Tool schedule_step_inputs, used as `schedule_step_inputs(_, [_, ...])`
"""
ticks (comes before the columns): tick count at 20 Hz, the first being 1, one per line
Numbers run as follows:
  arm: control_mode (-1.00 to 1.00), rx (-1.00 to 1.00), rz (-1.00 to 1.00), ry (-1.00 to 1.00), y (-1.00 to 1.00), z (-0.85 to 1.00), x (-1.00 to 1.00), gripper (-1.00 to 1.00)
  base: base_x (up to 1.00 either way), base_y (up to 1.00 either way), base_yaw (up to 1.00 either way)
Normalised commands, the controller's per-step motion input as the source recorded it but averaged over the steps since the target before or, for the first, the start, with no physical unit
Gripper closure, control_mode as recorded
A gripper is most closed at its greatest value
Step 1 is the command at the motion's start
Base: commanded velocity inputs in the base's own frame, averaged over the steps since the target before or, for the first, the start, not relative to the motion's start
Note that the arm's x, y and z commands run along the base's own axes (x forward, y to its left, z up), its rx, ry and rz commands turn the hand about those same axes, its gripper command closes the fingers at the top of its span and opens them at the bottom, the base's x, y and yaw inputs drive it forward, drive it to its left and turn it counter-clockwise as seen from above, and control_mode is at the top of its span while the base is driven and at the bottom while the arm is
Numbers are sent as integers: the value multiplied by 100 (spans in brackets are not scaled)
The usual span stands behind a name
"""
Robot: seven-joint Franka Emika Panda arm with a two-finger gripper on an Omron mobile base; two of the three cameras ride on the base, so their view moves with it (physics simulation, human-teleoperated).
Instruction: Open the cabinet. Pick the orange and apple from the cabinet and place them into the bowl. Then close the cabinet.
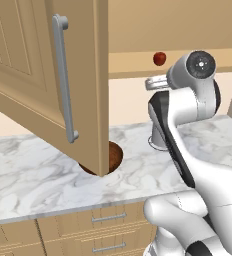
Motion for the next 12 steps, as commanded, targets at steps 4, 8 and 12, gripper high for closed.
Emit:
schedule_step_inputs(4, [-100,0,-4,-9,-22,35,2,-100,0,0,0])
schedule_step_inputs(8, [-100,0,-3,-1,-25,21,23,-100,0,0,0])
schedule_step_inputs(12, [-100,0,-2,0,-26,11,55,-100,0,0,0])
